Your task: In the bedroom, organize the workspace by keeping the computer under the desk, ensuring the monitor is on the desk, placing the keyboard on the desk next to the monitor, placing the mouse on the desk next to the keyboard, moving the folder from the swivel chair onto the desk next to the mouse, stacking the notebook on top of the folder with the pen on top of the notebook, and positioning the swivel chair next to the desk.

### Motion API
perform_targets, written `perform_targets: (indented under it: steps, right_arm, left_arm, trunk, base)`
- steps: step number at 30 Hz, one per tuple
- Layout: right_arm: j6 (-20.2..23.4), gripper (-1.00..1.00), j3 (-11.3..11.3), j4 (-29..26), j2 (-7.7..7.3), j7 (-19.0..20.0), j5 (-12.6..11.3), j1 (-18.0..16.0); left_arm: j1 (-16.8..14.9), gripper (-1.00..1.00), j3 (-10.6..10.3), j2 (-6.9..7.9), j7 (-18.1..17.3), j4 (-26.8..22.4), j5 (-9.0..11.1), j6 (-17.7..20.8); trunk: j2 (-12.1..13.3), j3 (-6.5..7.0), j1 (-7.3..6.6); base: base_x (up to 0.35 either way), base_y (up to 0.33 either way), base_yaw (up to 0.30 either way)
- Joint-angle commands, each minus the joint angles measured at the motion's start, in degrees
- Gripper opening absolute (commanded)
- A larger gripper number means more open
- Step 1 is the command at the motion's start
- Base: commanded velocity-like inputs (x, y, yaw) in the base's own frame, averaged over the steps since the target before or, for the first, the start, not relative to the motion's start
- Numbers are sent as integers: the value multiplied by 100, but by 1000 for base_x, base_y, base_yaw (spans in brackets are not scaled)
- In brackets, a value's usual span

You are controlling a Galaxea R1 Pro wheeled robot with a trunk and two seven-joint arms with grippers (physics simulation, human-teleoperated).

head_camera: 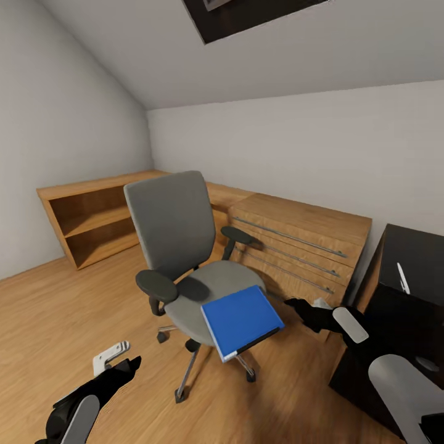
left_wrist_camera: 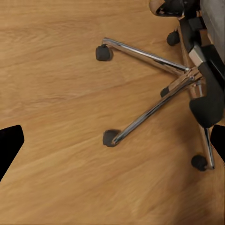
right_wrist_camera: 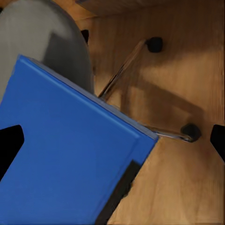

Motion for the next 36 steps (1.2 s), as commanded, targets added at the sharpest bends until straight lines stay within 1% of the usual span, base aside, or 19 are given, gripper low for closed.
perform_targets:
  steps: [1, 4, 5, 7, 10, 11, 14, 19, 24, 26, 28, 29, 30, 31, 32, 33, 34, 35, 36]
  right_arm:
    - [0, 100, 33, 47, -3, 32, -61, -4]
    - [0, 100, 34, 111, -1, 191, -60, -4]
    - [0, 100, 34, 163, -1, 336, -56, -4]
    - [0, 100, 31, 229, -6, 514, -60, -5]
    - [-1, 100, 28, 263, -7, 626, -56, -4]
    - [-17, 100, 24, 266, -12, 773, -37, -4]
    - [-28, 100, 17, 336, -26, 970, -30, -4]
    - [-28, 100, 15, 633, -32, 1312, -42, -4]
    - [-33, 100, 10, 700, -37, 1603, -42, -4]
    - [-18, 100, 7, 746, -85, 2075, -39, -4]
    - [-11, 100, 8, 809, -132, 2389, -41, -4]
    - [-1, 100, 10, 893, -189, 2735, -45, -4]
    - [3, 100, 10, 938, -216, 2917, -47, -4]
    - [10, 100, 13, 1028, -264, 3300, -44, -4]
    - [13, 100, 15, 1071, -285, 3490, -41, -4]
    - [25, 100, 19, 1152, -326, 3841, -36, -4]
    - [99, 100, 25, 1248, -403, 4275, -31, -4]
    - [340, 100, 29, 1328, -499, 4787, -25, -4]
    - [381, 100, 29, 1337, -512, 4857, -24, -4]
  left_arm:
    - [-2, 100, 115, -4, 52, -34, 90, 16]
    - [-2, 100, 233, -11, 50, -62, 170, 18]
    - [-2, 100, 294, -10, 51, -79, 279, 20]
    - [-2, 100, 349, -9, 51, -91, 399, 21]
    - [-2, 100, 365, -2, 51, -95, 430, 20]
    - [-2, 100, 371, 5, 51, -95, 434, 20]
    - [-2, 100, 369, 7, 58, -94, 432, 21]
    - [-2, 100, 368, 8, 67, -94, 431, 21]
    - [-2, 100, 368, 8, 69, -94, 430, 21]
    - [-2, 100, 372, 13, 73, -94, 430, 21]
    - [-2, 100, 374, 14, 75, -94, 430, 21]
    - [-2, 100, 375, 15, 76, -94, 430, 21]
    - [-2, 100, 375, 16, 76, -94, 430, 21]
    - [-2, 100, 376, 16, 75, -94, 430, 21]
    - [-2, 100, 376, 16, 76, -94, 430, 21]
    - [-2, 100, 376, 17, 76, -94, 430, 21]
    - [-2, 100, 375, 17, 75, -94, 430, 21]
    - [-2, 100, 370, 17, 77, -94, 430, 21]
    - [-2, 100, 370, 15, 77, -94, 430, 21]
  trunk:
    - [-3, -6, -1]
    - [-3, -6, -1]
    - [-43, -24, 21]
    - [-123, -60, 65]
    - [-243, -114, 131]
    - [-284, -132, 153]
    - [-404, -185, 219]
    - [-604, -275, 329]
    - [-805, -365, 438]
    - [-885, -401, 482]
    - [-965, -437, 526]
    - [-1006, -455, 548]
    - [-1046, -473, 570]
    - [-1086, -491, 592]
    - [-1126, -509, 614]
    - [-1166, -527, 636]
    - [-1206, -545, 658]
    - [-1246, -562, 680]
    - [-1286, -580, 702]
  base:
    - [-1, 1, -298]
    - [0, 0, -296]
    - [0, 0, -229]
    - [0, 0, -102]
    - [0, 0, -19]
    - [0, 0, -3]
    - [0, 0, -1]
    - [0, 0, 0]
    - [0, 0, 0]
    - [0, 0, 0]
    - [0, 0, 0]
    - [0, 0, 0]
    - [0, 0, 0]
    - [0, 0, 0]
    - [0, 0, 0]
    - [0, 0, 0]
    - [0, 0, 0]
    - [0, 0, 0]
    - [0, 0, 0]
